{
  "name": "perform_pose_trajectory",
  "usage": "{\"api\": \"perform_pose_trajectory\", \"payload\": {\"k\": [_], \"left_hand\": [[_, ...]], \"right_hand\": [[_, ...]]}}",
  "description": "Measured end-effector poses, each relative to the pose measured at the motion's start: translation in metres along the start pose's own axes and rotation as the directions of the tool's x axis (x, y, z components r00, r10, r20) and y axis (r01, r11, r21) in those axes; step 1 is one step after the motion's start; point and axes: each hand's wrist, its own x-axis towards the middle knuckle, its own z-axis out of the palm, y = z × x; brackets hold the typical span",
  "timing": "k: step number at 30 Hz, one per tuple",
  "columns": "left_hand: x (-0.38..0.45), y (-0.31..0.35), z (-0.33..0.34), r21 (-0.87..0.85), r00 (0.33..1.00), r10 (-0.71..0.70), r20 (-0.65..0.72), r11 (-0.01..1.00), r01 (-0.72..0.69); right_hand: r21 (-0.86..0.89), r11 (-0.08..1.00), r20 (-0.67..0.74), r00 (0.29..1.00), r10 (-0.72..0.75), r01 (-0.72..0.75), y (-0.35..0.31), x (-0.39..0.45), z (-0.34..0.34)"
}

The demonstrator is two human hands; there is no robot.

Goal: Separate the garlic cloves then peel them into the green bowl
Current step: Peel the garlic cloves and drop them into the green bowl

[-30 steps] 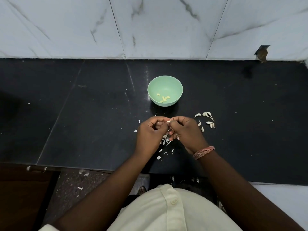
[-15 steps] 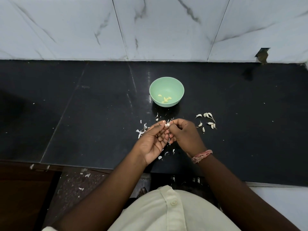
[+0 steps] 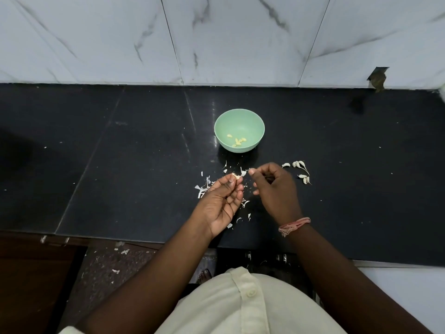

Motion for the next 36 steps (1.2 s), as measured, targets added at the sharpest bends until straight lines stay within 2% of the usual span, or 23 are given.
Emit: {"api": "perform_pose_trajectory", "payload": {"k": [6,11,16,26,32,36], "left_hand": [[0.003,0.000,0.001,0.010,0.999,0.003,-0.038,1.000,-0.003],[0.002,0.001,0.000,0.068,1.000,0.005,-0.030,0.998,-0.003],[0.002,0.004,-0.001,0.150,0.999,0.031,-0.013,0.988,-0.029],[0.001,0.007,0.003,0.227,0.999,0.034,-0.001,0.973,-0.032],[0.000,0.009,0.005,0.332,0.993,0.079,0.090,0.938,-0.105],[-0.001,0.011,0.008,0.339,0.993,0.084,0.084,0.935,-0.107]], "right_hand": [[0.068,0.995,0.169,0.982,-0.086,0.075,-0.002,-0.002,0.000],[0.128,0.992,0.230,0.972,-0.044,0.014,-0.005,-0.001,-0.003],[0.092,0.996,0.281,0.960,-0.015,-0.011,-0.009,0.000,-0.007],[-0.004,1.000,0.273,0.962,-0.022,0.025,-0.007,0.000,-0.005],[0.012,0.999,0.272,0.962,-0.034,0.032,-0.008,0.002,-0.004],[0.036,0.999,0.248,0.968,-0.043,0.035,-0.007,0.002,-0.003]]}}
